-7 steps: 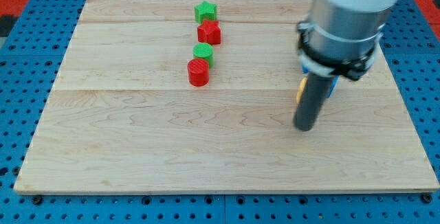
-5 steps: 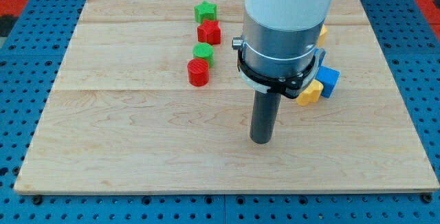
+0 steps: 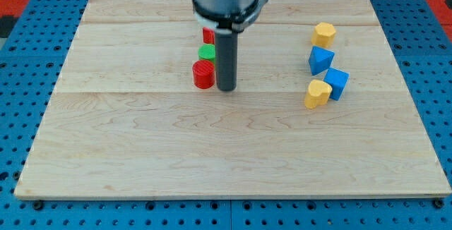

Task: Drag red circle to the bottom center of the board

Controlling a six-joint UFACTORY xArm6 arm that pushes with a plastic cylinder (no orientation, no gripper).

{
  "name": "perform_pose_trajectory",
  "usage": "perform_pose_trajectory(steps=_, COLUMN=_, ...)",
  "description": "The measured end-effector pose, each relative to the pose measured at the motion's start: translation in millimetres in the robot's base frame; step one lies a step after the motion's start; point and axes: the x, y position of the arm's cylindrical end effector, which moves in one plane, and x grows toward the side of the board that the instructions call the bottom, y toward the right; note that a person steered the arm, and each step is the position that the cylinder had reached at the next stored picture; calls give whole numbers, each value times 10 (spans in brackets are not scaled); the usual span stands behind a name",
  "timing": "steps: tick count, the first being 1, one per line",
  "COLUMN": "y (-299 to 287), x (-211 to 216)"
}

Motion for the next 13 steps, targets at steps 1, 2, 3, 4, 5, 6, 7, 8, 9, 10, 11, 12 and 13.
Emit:
perform_pose_trajectory(steps=1, y=-680, x=-64)
perform_pose_trajectory(steps=2, y=-1453, x=-5)
perform_pose_trajectory(steps=3, y=-1585, x=-385)
perform_pose_trajectory(steps=4, y=-1936, x=-396)
perform_pose_trajectory(steps=5, y=-2246, x=-396)
perform_pose_trajectory(steps=6, y=-2262, x=-396)
perform_pose_trajectory(steps=7, y=-2365, x=-279)
perform_pose_trajectory(steps=8, y=-2393, x=-263)
perform_pose_trajectory(steps=9, y=-2393, x=-276)
perform_pose_trajectory(steps=10, y=-3003, x=-715)
perform_pose_trajectory(steps=11, y=-2494, x=-162)
perform_pose_trajectory(steps=12, y=-2377, x=69)
perform_pose_trajectory(steps=13, y=-2523, x=-183)
